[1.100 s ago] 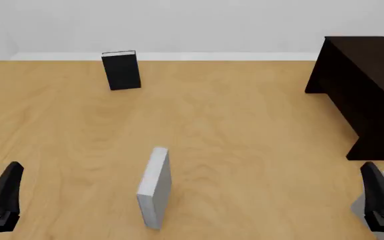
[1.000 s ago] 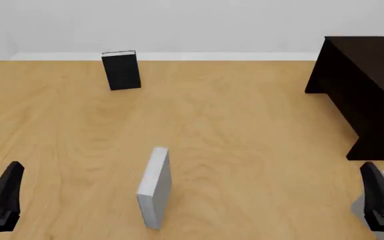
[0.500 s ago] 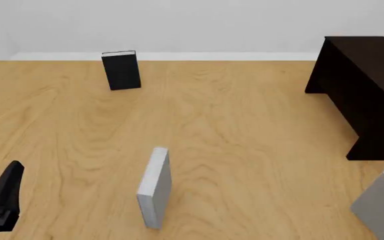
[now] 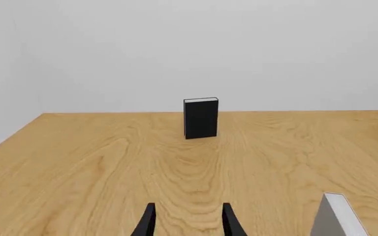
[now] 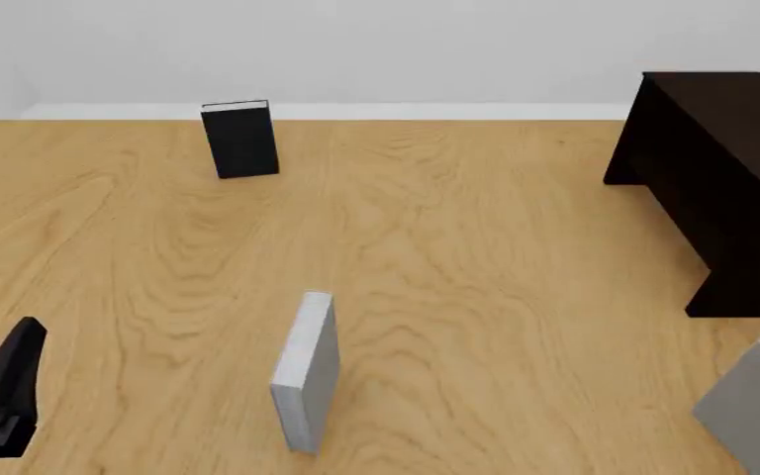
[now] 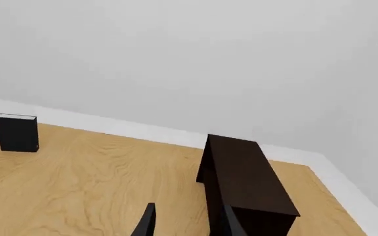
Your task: Pick up the book on the right and place it on the cabinet shelf.
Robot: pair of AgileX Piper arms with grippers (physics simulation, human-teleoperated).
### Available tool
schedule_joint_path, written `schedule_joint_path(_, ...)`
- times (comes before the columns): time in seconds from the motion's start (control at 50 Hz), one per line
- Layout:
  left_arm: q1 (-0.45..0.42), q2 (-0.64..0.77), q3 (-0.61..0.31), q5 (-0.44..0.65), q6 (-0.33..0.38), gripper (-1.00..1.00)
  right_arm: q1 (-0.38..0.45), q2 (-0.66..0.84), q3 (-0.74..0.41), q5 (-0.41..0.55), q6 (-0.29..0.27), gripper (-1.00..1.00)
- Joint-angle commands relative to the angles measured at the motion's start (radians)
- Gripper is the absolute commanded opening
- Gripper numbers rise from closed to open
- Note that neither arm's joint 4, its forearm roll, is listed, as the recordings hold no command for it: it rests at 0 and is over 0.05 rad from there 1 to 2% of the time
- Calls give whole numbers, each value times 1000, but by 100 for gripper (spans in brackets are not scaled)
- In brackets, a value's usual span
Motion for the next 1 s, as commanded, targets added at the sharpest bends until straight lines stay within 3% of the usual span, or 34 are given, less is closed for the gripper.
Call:
schedule_joint_path(0.02,-1,-2,-1,6,-2,100,3,99,-164,145,-73,100)
schedule_joint_path(0.1,-1,2,-4,5,-3,100,3,145,-201,201,-76,100)
schedule_joint_path(0.16,-2,-2,-6,9,-2,100,6,177,-243,239,-37,100)
schedule_joint_path(0.2,-1,-3,-6,10,-4,100,10,188,-258,254,-49,100)
schedule_joint_path(0.24,-2,-3,-6,12,-2,100,17,209,-286,283,-27,100)
schedule_joint_path(0.38,-2,1,-8,9,0,100,28,252,-332,379,-30,100)
schedule_joint_path(0.46,-3,1,-8,11,0,100,29,265,-340,421,-67,100)
schedule_joint_path(0.5,-5,2,-8,9,0,100,19,277,-366,434,-55,100)
schedule_joint_path(0.52,-5,3,-7,9,0,100,21,280,-359,443,-77,100)
schedule_joint_path(0.82,-6,-2,-10,16,0,100,40,371,-425,557,-123,100)
schedule_joint_path(0.94,-6,-4,-11,19,-1,100,39,403,-420,594,-177,100)
schedule_joint_path(1.0,-3,-4,-14,19,-3,100,43,414,-429,604,-172,100)
